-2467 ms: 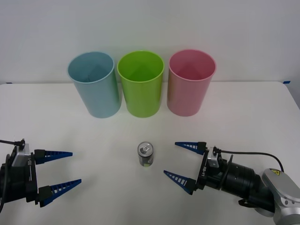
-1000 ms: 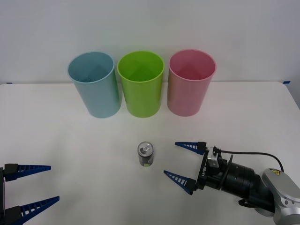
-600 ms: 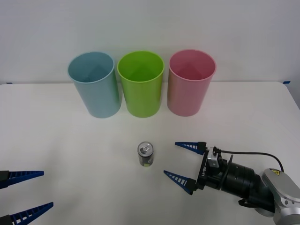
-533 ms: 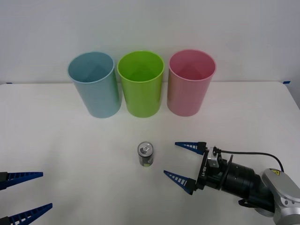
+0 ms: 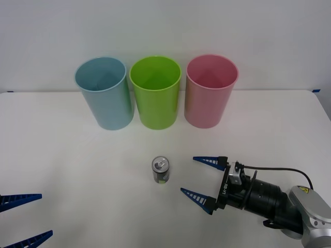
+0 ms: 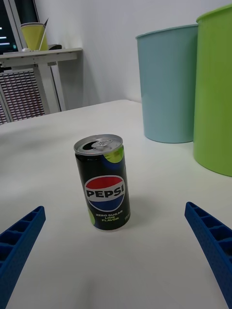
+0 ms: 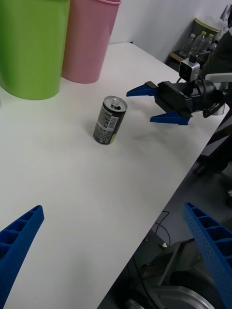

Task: Put cans in the blue bin and PET bottles in the pink bin and trash in the green bin.

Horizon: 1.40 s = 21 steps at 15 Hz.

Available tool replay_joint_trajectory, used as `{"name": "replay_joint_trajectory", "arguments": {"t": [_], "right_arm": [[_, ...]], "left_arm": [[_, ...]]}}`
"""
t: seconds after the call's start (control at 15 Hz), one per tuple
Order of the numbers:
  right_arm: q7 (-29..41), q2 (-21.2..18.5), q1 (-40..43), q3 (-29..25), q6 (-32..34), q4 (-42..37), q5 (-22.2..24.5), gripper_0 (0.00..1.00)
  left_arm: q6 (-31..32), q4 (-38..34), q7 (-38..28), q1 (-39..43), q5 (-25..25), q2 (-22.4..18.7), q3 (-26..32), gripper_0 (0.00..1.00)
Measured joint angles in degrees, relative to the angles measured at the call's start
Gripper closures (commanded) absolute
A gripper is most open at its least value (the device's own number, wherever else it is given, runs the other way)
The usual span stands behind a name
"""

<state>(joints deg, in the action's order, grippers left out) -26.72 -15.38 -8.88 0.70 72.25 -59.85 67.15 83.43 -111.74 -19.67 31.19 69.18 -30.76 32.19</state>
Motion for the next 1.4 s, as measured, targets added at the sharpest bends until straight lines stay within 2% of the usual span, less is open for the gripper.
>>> {"name": "replay_joint_trajectory", "arguments": {"t": [1.4], "right_arm": [[0.0, 0.0, 0.0, 0.0, 0.0, 0.0, 0.0, 0.0]], "left_arm": [[0.06, 0.01, 1.47, 0.09, 0.15, 0.0, 0.42, 0.0]]}}
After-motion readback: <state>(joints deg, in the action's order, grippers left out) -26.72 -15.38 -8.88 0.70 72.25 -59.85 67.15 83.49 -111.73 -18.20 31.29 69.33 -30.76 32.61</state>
